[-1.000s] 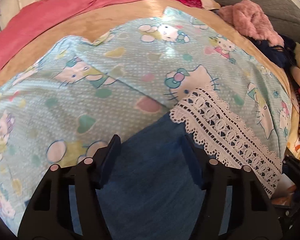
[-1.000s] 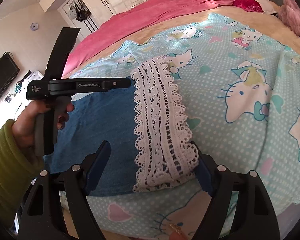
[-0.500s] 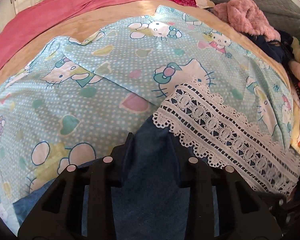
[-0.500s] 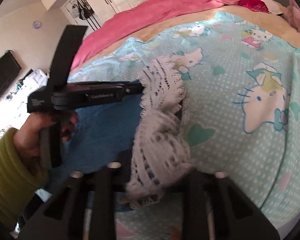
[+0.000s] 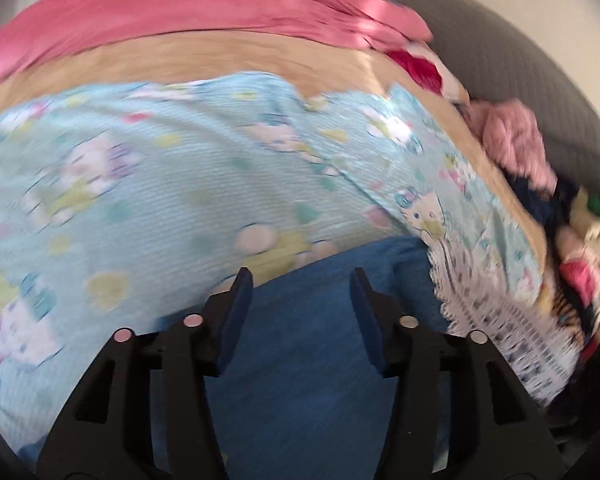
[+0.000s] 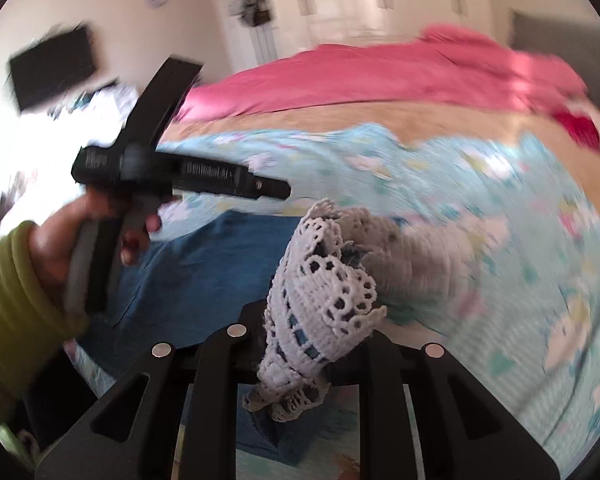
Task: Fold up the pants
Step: 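Grasp the lace-trimmed hem end of the denim pants with both grippers, then lift the held hem end and fold it over toward the waistband with both grippers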
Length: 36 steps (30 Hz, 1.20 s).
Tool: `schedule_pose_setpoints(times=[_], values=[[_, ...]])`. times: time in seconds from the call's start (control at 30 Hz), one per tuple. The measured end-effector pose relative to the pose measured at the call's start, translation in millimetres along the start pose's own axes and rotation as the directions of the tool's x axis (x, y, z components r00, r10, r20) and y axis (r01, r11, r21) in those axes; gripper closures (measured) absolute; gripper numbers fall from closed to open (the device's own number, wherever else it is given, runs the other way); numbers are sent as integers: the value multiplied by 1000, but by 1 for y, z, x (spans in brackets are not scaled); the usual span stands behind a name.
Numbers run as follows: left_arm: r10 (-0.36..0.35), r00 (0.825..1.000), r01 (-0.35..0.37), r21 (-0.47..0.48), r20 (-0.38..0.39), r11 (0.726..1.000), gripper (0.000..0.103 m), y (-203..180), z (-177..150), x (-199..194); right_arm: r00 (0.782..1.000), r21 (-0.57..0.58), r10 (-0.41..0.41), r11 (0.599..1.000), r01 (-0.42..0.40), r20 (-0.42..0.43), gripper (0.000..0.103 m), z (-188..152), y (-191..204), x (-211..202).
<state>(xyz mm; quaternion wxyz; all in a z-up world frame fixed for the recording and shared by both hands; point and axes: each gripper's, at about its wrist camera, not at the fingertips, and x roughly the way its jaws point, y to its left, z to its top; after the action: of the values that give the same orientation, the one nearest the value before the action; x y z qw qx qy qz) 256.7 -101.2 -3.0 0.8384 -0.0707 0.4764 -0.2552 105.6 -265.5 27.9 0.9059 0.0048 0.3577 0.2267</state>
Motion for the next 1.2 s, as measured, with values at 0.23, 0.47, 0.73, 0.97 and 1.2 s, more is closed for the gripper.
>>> schedule_pose_setpoints(times=[0.23,0.47,0.73,0.97,1.2], values=[[-56,998,53,-130,-15,990,46,50,-35,-34,994,-353,-84,934,54,-70,83,-16,97,50],[-108,994,103,-117,-36,988,41,49,-59,-35,991,-552,-78,834,7,-105,52,-54,146,59],[-153,987,156,68,-38,986,30,-10,-59,-47,988,-324,100,937,-134,-119,44,-51,100,18],[102,992,-58,469,-70,882,23,-107,-77,-18,990,-88,125,988,-131,-69,40,-71,36,-27],[318,941,-213,530,-115,821,36,-116,-75,46,991,-44,116,992,-119,-60,40,-83,29,-34]])
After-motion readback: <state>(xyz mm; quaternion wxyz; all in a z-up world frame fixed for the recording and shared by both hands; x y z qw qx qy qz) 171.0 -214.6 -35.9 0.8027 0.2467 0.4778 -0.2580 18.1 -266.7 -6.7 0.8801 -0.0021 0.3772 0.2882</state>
